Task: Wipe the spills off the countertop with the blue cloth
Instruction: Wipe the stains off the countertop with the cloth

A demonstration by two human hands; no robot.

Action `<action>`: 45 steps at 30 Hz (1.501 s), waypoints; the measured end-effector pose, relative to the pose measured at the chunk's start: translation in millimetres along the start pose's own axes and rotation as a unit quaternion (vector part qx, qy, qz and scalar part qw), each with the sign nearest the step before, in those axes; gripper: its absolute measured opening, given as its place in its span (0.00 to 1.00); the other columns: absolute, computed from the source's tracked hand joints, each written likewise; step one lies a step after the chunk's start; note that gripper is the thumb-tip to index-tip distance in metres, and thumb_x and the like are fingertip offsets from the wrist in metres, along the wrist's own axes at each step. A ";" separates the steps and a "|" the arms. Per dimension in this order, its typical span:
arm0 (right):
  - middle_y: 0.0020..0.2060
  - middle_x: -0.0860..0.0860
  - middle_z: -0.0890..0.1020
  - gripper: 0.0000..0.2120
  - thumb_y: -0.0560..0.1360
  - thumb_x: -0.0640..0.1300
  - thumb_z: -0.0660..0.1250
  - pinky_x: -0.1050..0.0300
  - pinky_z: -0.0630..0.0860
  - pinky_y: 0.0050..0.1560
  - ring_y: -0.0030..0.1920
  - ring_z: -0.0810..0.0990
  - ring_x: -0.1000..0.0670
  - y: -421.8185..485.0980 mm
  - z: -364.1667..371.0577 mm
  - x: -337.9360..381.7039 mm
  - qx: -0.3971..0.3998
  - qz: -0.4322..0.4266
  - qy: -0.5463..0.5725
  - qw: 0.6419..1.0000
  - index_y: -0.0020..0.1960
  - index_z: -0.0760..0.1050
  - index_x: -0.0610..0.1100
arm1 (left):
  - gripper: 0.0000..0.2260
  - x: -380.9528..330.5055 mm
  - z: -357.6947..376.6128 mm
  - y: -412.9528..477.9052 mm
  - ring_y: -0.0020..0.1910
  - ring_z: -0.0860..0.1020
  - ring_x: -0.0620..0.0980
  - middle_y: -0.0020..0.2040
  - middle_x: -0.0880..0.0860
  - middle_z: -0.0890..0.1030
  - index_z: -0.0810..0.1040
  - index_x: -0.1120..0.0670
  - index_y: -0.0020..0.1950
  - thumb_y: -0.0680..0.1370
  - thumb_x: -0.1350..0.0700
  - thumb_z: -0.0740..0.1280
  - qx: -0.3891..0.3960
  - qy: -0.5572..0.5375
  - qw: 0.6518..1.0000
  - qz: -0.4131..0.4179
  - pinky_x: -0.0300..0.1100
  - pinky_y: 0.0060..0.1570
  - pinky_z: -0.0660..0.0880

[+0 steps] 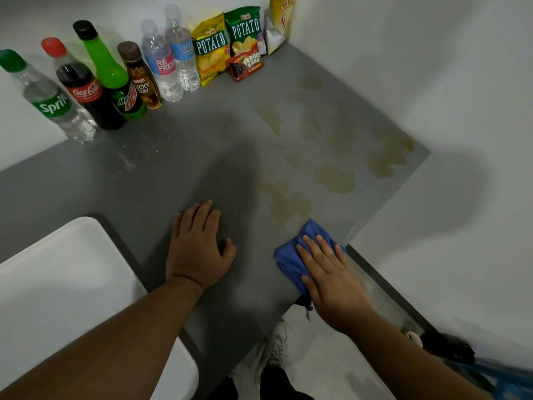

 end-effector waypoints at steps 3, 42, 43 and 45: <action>0.83 0.57 0.41 0.30 0.83 0.64 0.34 0.45 0.41 0.82 0.82 0.36 0.53 -0.5 -7.3 -26.4 -0.003 0.064 0.007 0.998 0.83 0.41 0.56 | 0.28 -0.2 0.2 -0.5 0.71 0.71 0.63 0.74 0.58 0.73 0.76 0.57 0.69 0.71 0.46 0.65 -0.003 -0.002 1.000 0.001 0.63 0.73 0.65; 0.83 0.55 0.43 0.31 0.83 0.61 0.39 0.42 0.36 0.80 0.82 0.36 0.47 69.7 -26.9 -17.6 0.009 -0.005 -0.011 1.000 0.84 0.45 0.53 | 0.30 -3.0 -10.3 1.0 0.74 0.69 0.61 0.75 0.56 0.72 0.76 0.56 0.70 0.73 0.41 0.60 0.043 -0.049 0.997 -0.027 0.61 0.77 0.62; 0.83 0.55 0.42 0.31 0.83 0.60 0.40 0.42 0.36 0.80 0.82 0.36 0.46 72.3 -27.1 -9.2 0.011 -0.023 -0.011 1.000 0.84 0.44 0.52 | 0.30 -2.3 -10.2 1.1 0.74 0.69 0.61 0.76 0.56 0.72 0.76 0.56 0.70 0.74 0.41 0.60 0.044 -0.050 0.997 -0.028 0.61 0.77 0.62; 0.82 0.55 0.40 0.30 0.84 0.60 0.40 0.42 0.37 0.81 0.82 0.34 0.47 65.8 -22.9 3.5 0.023 -0.073 -0.019 0.997 0.84 0.42 0.53 | 0.29 -0.8 -10.1 0.7 0.74 0.69 0.60 0.76 0.55 0.72 0.76 0.55 0.70 0.73 0.41 0.61 0.042 -0.053 0.997 -0.030 0.60 0.76 0.63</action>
Point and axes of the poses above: each hand's wrist, its own y-axis towards the middle knuckle, its own z-axis out of the palm, x = y × z, the point moved 3 cm from there along y, towards the middle knuckle
